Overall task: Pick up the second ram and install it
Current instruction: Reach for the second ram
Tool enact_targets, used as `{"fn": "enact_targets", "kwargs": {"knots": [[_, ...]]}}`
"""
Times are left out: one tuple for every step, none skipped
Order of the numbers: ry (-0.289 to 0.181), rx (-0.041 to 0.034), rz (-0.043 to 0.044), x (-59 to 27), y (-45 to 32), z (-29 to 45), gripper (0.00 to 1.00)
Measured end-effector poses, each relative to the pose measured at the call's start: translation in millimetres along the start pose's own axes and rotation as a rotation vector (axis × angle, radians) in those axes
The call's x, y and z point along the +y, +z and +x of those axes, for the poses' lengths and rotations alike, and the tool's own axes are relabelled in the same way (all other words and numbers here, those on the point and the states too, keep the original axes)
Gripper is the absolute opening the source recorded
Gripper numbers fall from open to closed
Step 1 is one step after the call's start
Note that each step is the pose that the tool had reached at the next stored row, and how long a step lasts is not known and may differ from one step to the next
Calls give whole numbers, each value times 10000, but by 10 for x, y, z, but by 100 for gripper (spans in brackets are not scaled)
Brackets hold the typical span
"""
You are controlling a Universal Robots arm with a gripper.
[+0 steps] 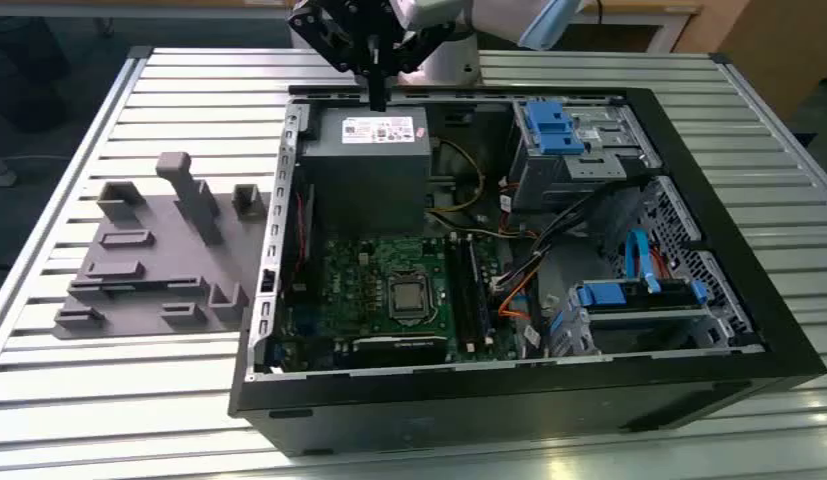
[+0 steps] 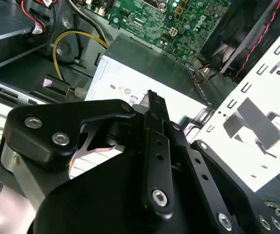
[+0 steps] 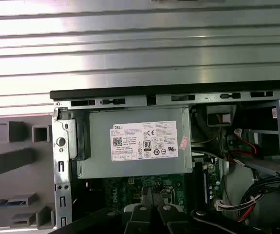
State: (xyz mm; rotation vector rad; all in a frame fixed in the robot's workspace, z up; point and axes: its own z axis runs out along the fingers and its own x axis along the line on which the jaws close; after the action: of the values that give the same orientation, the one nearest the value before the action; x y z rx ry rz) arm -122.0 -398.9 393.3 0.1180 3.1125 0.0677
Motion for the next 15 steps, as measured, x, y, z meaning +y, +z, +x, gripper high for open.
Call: {"fn": "enact_targets", "kwargs": {"knots": [[-1,0,0,0,0,0,11],[0,0,0,0,0,0,11],[-1,0,0,0,0,0,11],[0,0,0,0,0,0,11],[0,0,0,0,0,0,11],[0,0,0,0,0,0,11],[-1,0,0,0,0,0,11],[0,0,0,0,0,0,11],[0,0,0,0,0,1,11],[0,0,1,0,0,3,11],[0,1,1,0,-1,5,11],[1,0,1,0,-1,8,11],[0,0,0,-1,0,10,11],[1,0,0,-2,0,17,11],[0,0,0,-3,-1,28,11]]}}
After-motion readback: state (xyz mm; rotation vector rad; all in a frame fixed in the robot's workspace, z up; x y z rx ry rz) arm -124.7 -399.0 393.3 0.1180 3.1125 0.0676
